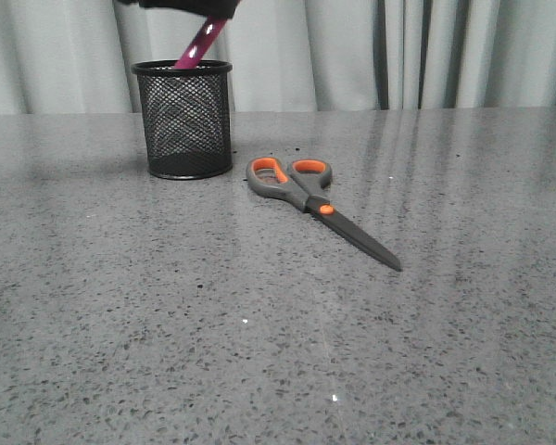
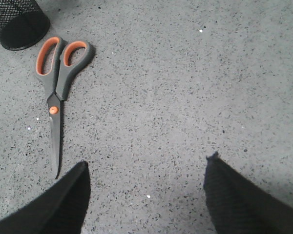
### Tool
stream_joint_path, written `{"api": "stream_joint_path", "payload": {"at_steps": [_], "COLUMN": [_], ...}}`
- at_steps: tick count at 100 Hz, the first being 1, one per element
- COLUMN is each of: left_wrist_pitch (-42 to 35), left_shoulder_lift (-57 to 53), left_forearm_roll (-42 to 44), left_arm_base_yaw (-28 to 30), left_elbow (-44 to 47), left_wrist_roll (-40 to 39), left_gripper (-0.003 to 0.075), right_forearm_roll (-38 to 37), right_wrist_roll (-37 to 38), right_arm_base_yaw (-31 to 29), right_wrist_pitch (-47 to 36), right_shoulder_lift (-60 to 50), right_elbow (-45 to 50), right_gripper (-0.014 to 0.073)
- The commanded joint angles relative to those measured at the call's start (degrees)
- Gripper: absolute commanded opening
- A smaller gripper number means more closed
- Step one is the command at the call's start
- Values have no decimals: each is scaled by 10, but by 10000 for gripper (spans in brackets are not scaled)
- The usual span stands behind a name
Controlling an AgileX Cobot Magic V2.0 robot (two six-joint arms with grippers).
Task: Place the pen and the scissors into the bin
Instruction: 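Carry the highlighter over the mesh cup and release it inside, then lower the right gripper over the orange-handled scissors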
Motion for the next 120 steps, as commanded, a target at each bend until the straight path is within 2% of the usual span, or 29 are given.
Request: {"api": "stream_joint_path", "payload": {"at_steps": [1,23,30,42,54,59,64,74,84,91,103,111,120], "left_wrist_pitch": [-2,3,8,8,7,7,14,35,48,60,83,88,87], "left_shoulder_lift": [-24,-23,-23,-24,-24,-26,-33,-60,-105,-140,-197,-232,-267], "left_forearm_roll": [-38,19,23,21,13,5,-2,2,22,30,51,98,149], "left_arm_base_yaw": [-6,-6,-6,-5,4,13,23,47,73,94,130,146,162], "left_elbow": [-17,-17,-17,-17,-17,-17,-17,-17,-17,-17,-17,-17,-17], "left_wrist_roll": [1,1,0,0,0,-6,-8,-8,-8,-8,-19,-38,-104], "left_gripper": [-19,-16,6,144,362,415,434,408,323,220,-20,-19,-20], "right_forearm_roll": [2,2,2,2,2,2,2,2,2,2,18,31,33], "right_wrist_roll": [-6,-6,-6,-6,-6,-6,-6,-6,-6,-6,-6,-6,-6], "right_arm_base_yaw": [1,1,1,1,1,1,1,1,1,1,1,1,1], "right_wrist_pitch": [-25,-24,-24,-24,-23,-23,-26,-40,-46,-45,-45,-46,-51], "right_shoulder_lift": [-1,-1,-1,-1,-1,-1,-1,-1,-1,-1,-1,-1,-1], "right_elbow": [-20,-20,-20,-20,-20,-20,-20,-20,-20,-20,-20,-20,-20], "right_gripper": [442,442,442,442,442,442,442,442,443,442,442,442,442]}}
